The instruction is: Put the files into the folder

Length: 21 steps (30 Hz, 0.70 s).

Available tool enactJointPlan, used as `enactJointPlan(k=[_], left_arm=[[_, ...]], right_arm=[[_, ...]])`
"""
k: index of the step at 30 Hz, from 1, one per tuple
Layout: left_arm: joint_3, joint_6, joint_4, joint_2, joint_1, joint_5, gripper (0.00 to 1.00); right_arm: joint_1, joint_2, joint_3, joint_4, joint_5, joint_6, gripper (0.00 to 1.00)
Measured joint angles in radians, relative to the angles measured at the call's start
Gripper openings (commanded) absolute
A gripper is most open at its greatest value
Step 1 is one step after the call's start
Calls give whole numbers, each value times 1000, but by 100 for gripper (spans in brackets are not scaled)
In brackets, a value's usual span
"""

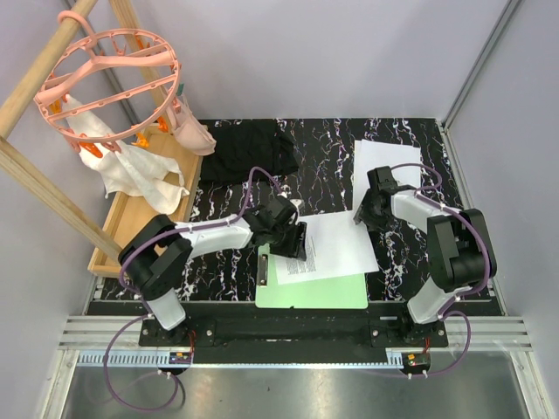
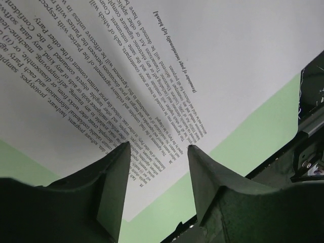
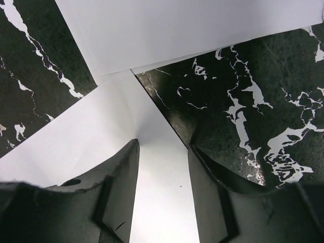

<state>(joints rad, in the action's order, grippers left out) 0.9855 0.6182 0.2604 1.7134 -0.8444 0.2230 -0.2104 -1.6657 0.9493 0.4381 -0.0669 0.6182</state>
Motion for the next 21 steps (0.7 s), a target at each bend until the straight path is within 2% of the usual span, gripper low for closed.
enactJointPlan(k=[3, 4, 6, 10, 13, 16, 21], left_arm=[[17, -23, 53, -35, 3, -22, 57], [26, -30, 63, -39, 6, -27, 57], [41, -45, 80, -48, 13, -39, 57], [32, -55, 111, -106, 34, -68, 57], [-11, -61, 120, -190, 55, -95, 59], [-60, -67, 137, -246, 72, -121, 59], [-151, -68, 179, -259, 85, -178, 55]], right_arm=[[0, 6, -8, 0, 8, -14, 59], [0, 12, -12, 2, 8, -21, 70], [0, 26, -16, 19, 9, -35, 78], [-4, 87, -21, 58, 34, -66, 84], [-53, 197, -54, 82, 47, -66, 84], [-193, 300, -79, 107, 58, -38, 82], [-474, 343, -122, 122, 94, 63, 65]])
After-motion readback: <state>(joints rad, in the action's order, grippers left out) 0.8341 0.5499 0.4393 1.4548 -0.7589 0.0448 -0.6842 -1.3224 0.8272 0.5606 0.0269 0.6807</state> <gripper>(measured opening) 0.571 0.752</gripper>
